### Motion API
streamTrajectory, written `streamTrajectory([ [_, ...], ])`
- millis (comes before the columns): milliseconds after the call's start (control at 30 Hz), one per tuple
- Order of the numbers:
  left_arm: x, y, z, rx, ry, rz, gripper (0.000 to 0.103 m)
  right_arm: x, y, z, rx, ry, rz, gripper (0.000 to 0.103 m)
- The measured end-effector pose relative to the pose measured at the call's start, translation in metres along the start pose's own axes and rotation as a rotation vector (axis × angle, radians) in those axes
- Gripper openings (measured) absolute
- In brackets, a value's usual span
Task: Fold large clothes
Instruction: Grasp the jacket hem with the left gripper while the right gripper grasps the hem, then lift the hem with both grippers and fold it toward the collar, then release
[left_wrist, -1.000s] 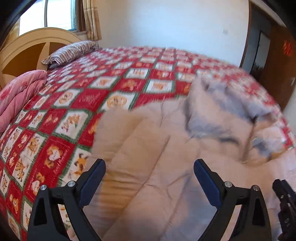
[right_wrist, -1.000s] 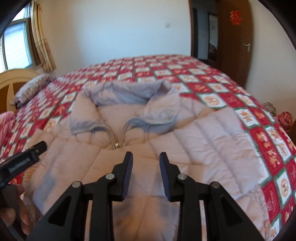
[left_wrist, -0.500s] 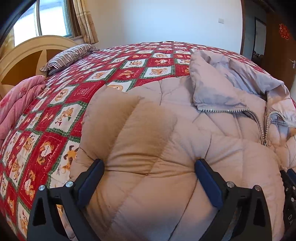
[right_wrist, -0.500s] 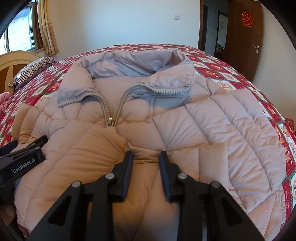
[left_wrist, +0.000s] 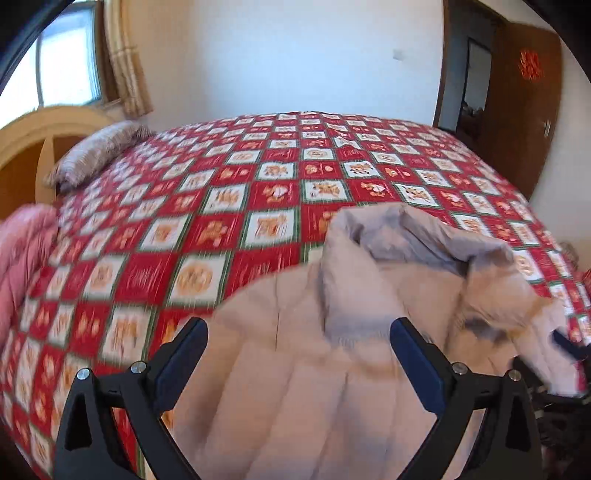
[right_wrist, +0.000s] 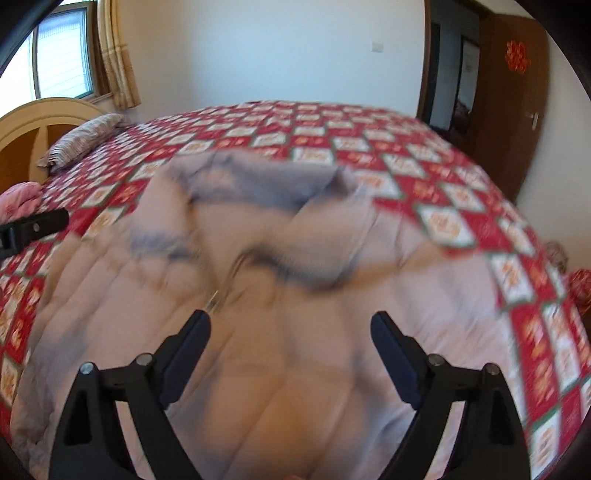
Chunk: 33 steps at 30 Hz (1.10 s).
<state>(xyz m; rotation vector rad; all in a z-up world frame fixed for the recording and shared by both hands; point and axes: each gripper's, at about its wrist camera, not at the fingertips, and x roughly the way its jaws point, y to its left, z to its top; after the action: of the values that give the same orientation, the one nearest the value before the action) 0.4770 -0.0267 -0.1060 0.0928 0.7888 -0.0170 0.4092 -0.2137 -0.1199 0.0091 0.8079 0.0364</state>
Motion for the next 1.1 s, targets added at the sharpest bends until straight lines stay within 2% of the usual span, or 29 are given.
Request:
streamTrajectory([
  [133, 0.058, -0.017, 0.022, 0.049, 0.067, 0.001, 0.099, 0.023, -0.014, 0.039, -0.055, -0.008, -0.060, 0.090],
  [233, 0.088, -0.019, 0.033, 0.042, 0.089, 0.004, 0.099, 0.045, -0.023, 0.060, -0.071, 0.006, -0.060, 0.090],
  [333, 0.116, -0.022, 0.040, 0.011, 0.123, -0.048, 0.099, 0.073, -0.029, 0.078, -0.080, 0.024, -0.058, 0.090],
  [433, 0.134, -0.033, 0.040, 0.045, 0.128, -0.052, 0.097, 0.099, -0.029, 0.087, -0.092, 0.061, -0.040, 0.089],
  [467, 0.134, -0.035, 0.040, 0.058, 0.114, -0.052, 0.068, 0.107, -0.027, 0.088, -0.106, 0.079, -0.032, 0.084],
  [500, 0.132, -0.036, 0.040, 0.066, 0.111, -0.091, 0.040, 0.111, -0.026, 0.088, -0.121, 0.093, -0.022, 0.053],
  [533, 0.131, -0.035, 0.039, 0.065, 0.137, -0.149, 0.011, 0.116, -0.025, 0.087, -0.147, 0.120, -0.015, 0.016],
  [567, 0.120, -0.032, 0.040, 0.056, 0.122, -0.163, 0.011, 0.114, -0.024, 0.085, -0.165, 0.120, -0.026, 0.009],
  [633, 0.096, -0.029, 0.038, 0.085, 0.028, -0.160, 0.009, 0.100, -0.028, 0.078, -0.188, 0.080, -0.011, 0.006],
  [700, 0.074, -0.020, 0.030, 0.086, -0.014, -0.167, 0.008, 0.087, -0.033, 0.072, -0.197, 0.051, -0.015, 0.005],
  [800, 0.057, -0.002, 0.008, 0.071, -0.028, -0.186, 0.007, 0.059, -0.044, 0.059, -0.193, -0.008, -0.007, 0.003],
  [900, 0.062, 0.005, -0.016, 0.069, 0.011, -0.189, 0.006, 0.040, -0.047, 0.039, -0.214, -0.046, 0.002, 0.003],
  [1000, 0.076, 0.003, -0.032, 0.066, 0.057, -0.191, 0.006, 0.053, -0.048, 0.016, -0.231, 0.008, -0.018, 0.002],
  [1100, 0.075, 0.000, -0.034, 0.056, 0.050, -0.186, 0.007, 0.067, -0.047, 0.011, -0.227, 0.035, -0.051, 0.002],
])
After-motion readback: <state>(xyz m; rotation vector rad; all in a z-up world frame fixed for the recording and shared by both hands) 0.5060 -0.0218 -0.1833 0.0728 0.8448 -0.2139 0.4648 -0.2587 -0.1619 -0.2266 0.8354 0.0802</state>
